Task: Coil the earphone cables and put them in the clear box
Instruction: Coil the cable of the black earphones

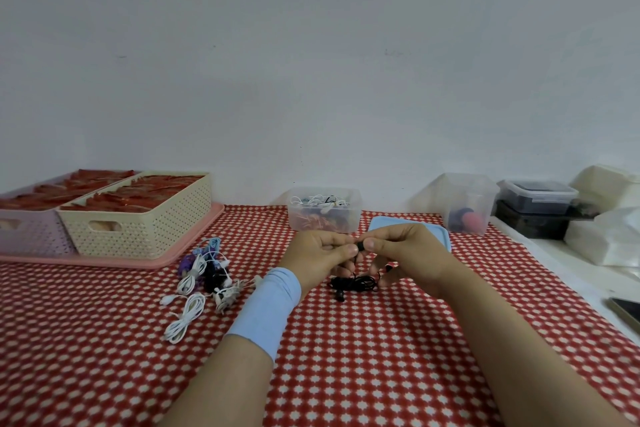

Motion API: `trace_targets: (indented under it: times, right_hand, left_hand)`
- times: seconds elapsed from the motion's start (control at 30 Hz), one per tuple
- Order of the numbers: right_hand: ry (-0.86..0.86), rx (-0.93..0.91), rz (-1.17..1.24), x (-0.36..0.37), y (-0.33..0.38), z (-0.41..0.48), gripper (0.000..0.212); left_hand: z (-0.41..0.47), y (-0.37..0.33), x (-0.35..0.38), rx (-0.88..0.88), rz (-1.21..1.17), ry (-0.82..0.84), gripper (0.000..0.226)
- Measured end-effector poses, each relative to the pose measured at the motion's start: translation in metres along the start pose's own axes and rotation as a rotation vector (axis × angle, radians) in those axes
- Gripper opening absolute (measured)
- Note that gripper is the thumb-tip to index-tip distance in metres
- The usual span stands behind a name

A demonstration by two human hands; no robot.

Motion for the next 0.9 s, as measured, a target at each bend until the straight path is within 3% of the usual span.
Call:
trace_targets:
  times: [0.27, 0.57, 0.9]
  right_hand:
    - [0.063, 0.017, 0.033, -0.004, 0.001, -0.002, 0.016]
    - [-0.036, 0.079, -0.067, -0.002, -0.003, 0.002, 0.012]
    - [-0.054, -0.084, -0.284, 0.010, 0.003, 0.001, 0.011]
  left_hand:
    - [-0.001, -0.001, 0.004, -0.010, -0.065, 0.023, 0.016]
    - [0.002, -0.001, 0.003, 0.009, 0.116, -0.052, 0.012]
    - [0.003, 0.000, 0.000, -0.069, 0.105, -0.133, 0.009]
Point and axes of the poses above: each hand's wrist, its own z-axis towards the middle knuckle, its own x-axis out of the palm, y = z × x, the point moved 1 cm from there along z, towards the middle knuckle, and after that the axes turned 6 degrees about -x, right-handed, at the moved point
